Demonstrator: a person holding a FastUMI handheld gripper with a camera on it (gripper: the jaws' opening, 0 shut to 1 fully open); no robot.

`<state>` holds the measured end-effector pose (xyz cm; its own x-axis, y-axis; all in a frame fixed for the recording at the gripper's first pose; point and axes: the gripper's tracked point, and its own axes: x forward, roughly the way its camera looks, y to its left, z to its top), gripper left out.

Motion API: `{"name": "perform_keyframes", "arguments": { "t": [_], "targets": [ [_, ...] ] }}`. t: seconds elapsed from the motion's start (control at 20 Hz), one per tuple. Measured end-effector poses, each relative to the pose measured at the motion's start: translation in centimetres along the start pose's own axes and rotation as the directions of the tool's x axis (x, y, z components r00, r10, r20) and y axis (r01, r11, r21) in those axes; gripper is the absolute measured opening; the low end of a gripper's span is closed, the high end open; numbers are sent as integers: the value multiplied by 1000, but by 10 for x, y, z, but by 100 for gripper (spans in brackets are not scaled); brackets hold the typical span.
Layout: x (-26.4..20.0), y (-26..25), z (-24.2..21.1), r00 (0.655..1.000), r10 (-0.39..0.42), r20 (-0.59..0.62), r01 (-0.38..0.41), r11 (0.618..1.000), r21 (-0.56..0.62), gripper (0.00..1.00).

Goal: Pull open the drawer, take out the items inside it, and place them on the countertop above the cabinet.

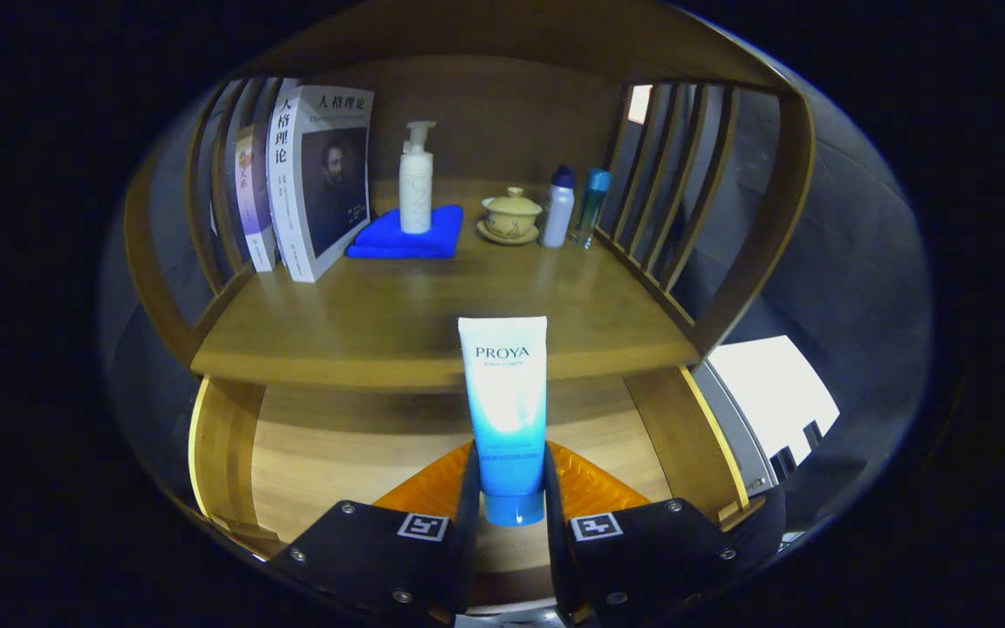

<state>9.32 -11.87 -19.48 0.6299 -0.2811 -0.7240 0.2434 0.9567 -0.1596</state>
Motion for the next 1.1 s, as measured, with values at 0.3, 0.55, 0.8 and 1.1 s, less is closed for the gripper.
{"name": "perform_keyframes", "arguments": {
  "t": [0.3, 0.55, 0.8, 1.1],
  "targets": [
    [39, 16, 46, 993, 42, 114, -33, 996, -80, 37],
    [71, 30, 61, 989, 82, 120, -72, 993, -89, 37],
    [93, 38, 74, 984, 124, 132, -115, 991, -69, 38],
    [113, 43, 73, 974, 194, 115, -191, 981, -38, 46]
  ]
}}
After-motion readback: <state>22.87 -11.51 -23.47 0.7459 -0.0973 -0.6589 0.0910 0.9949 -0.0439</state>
